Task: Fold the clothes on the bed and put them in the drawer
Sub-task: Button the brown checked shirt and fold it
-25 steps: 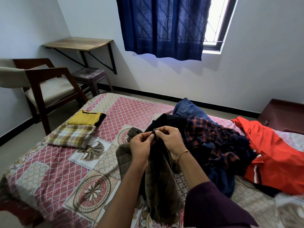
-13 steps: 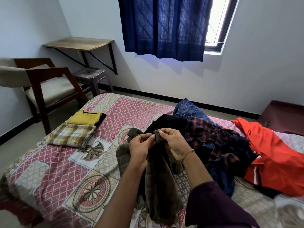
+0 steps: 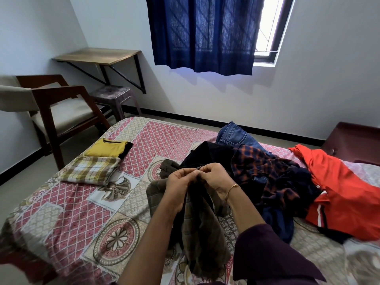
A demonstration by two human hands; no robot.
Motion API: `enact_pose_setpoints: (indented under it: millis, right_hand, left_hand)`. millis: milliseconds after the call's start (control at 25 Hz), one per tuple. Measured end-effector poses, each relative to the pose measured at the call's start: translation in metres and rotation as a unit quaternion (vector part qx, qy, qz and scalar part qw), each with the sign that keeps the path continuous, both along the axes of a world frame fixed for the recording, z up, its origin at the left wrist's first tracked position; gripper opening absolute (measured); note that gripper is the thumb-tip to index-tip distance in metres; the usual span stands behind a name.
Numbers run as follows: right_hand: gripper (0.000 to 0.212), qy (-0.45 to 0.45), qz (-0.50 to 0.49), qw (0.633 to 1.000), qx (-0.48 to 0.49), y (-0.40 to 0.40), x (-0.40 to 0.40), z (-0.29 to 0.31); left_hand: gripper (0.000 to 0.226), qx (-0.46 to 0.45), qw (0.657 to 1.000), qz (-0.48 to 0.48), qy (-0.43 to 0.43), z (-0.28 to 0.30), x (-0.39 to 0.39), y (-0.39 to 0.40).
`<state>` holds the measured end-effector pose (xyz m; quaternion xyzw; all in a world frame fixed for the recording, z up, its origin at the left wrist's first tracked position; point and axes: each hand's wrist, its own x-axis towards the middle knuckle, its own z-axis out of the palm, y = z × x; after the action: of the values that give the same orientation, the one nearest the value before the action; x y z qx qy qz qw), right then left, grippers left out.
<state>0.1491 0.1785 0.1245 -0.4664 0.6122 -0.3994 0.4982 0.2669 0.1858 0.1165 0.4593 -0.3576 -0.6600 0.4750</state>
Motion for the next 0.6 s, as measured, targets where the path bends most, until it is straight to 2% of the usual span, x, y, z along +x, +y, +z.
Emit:
enact_pose_setpoints:
  millis: [80,160,200,280,400,480,600]
  right_hand:
    - [0.024,-0.013,0.015,1.000,0.014,0.000,-0.001,-0.001]
    - [0.021,-0.073,0.025,0.997,0.007,0.001,-0.005,0.000]
    - [0.021,-0.102,0.034,0.994,0.000,0.003,-0.007,0.001]
    - [0.020,-0.149,0.046,0.988,-0.011,0.007,-0.008,0.000]
    - [0.015,-0.207,0.044,0.977,-0.029,0.008,-0.005,-0.004]
    - [0.012,-0.134,0.066,0.987,-0.057,0.006,-0.008,-0.002]
    - [0.016,0.030,0.115,0.987,-0.105,0.005,-0.013,0.000]
  left_hand:
    - [0.009,-0.039,0.996,0.008,-0.084,0.000,0.001,0.000]
    - [0.010,-0.062,0.985,0.038,-0.158,0.000,-0.001,-0.003]
    - [0.010,-0.053,0.983,0.048,-0.168,0.001,-0.003,-0.004]
    - [0.015,-0.003,0.988,0.049,-0.146,0.004,-0.009,-0.004]
    - [0.024,0.068,0.995,0.048,-0.054,0.007,-0.008,-0.008]
    - [0.027,0.096,0.993,0.056,0.035,0.014,-0.003,-0.016]
    - [0.030,0.103,0.990,0.043,0.087,0.030,0.003,-0.027]
